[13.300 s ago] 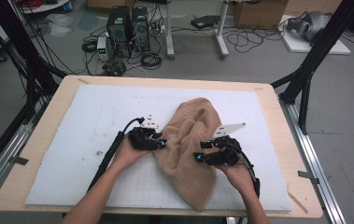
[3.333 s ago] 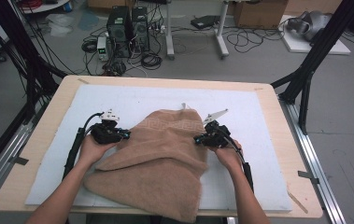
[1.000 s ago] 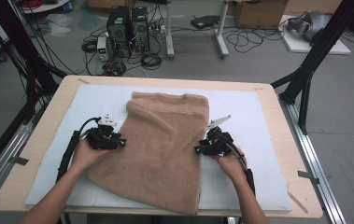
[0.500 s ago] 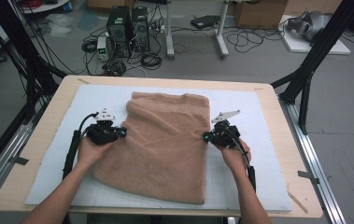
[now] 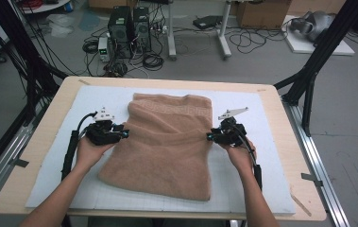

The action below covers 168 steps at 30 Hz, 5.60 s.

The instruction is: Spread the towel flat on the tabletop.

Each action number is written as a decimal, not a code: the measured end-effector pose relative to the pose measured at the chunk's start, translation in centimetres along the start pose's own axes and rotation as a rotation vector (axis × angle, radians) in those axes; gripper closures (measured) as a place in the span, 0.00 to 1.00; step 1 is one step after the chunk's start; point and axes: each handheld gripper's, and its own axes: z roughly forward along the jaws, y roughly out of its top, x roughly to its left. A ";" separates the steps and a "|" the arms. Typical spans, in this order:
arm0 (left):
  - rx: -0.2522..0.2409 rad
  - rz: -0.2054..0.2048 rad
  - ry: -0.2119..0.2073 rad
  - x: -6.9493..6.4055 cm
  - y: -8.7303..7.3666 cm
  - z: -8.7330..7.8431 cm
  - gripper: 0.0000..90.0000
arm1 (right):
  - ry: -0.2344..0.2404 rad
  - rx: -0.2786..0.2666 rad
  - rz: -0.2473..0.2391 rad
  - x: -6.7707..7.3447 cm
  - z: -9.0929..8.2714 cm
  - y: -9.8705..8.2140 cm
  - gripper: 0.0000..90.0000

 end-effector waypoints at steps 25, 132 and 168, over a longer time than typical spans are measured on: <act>0.058 0.176 -0.100 -4.4 -5.5 -3.1 0.50 | 0.237 -0.054 -0.186 7.9 -2.1 -3.4 0.56; -0.123 0.140 -0.146 -2.2 0.7 -1.9 0.53 | 0.089 -0.168 -0.129 3.5 -4.6 0.8 0.55; 0.009 0.024 0.027 1.7 4.6 5.4 0.94 | -0.011 0.043 -0.018 -3.1 2.4 3.0 0.91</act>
